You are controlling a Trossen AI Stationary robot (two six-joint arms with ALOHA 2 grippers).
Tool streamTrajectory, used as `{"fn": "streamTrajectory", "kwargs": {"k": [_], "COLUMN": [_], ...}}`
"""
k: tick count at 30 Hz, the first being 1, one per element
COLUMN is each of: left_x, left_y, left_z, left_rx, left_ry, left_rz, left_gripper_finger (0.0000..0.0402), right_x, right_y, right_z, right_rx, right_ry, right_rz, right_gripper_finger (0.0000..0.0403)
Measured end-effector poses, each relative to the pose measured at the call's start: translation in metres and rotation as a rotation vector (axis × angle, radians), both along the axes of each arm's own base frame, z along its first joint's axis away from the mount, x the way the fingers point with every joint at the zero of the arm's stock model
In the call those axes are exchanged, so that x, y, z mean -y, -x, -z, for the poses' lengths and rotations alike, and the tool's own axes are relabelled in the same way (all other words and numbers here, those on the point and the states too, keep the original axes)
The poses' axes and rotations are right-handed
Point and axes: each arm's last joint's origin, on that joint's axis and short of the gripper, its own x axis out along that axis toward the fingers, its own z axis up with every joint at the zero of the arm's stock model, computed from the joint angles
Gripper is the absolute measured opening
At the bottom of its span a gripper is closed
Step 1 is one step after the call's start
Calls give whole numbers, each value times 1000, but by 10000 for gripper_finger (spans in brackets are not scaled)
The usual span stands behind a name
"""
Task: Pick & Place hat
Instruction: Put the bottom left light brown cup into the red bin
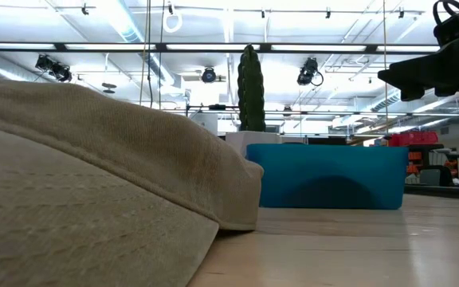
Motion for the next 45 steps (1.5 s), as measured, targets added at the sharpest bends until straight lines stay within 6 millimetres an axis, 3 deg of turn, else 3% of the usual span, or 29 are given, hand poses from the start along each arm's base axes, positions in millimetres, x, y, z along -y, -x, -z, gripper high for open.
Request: {"fn": "streamTrajectory", "kwargs": {"k": [12, 15, 20, 24, 27, 35, 45], "left_x": [21, 24, 28, 33, 38, 43, 38], "left_y": [-13, -16, -18, -22, -26, -33, -28], "left_z": [24, 23, 24, 33, 42, 56, 94], "left_rx": [-78, -56, -42, -49, -56, -88, -139], "left_ry": [4, 52, 72, 34, 16, 12, 51], "left_rz": [-2, -4, -8, -2, 14, -8, -13], "left_gripper_finger": [45, 83, 179, 253, 284, 276, 248], "right_x": [0, 0, 0, 0, 0, 0, 0], "right_y": [0, 0, 0, 0, 0, 0, 0], "right_z": [0, 0, 0, 0, 0, 0, 0], "right_rx": [-1, -1, -1, -1, -1, -1, -1], "right_ry": [0, 0, 0, 0, 0, 0, 0], "right_rz": [0, 0, 0, 0, 0, 0, 0], "right_gripper_finger": [153, 153, 153, 153, 153, 153, 153]}}
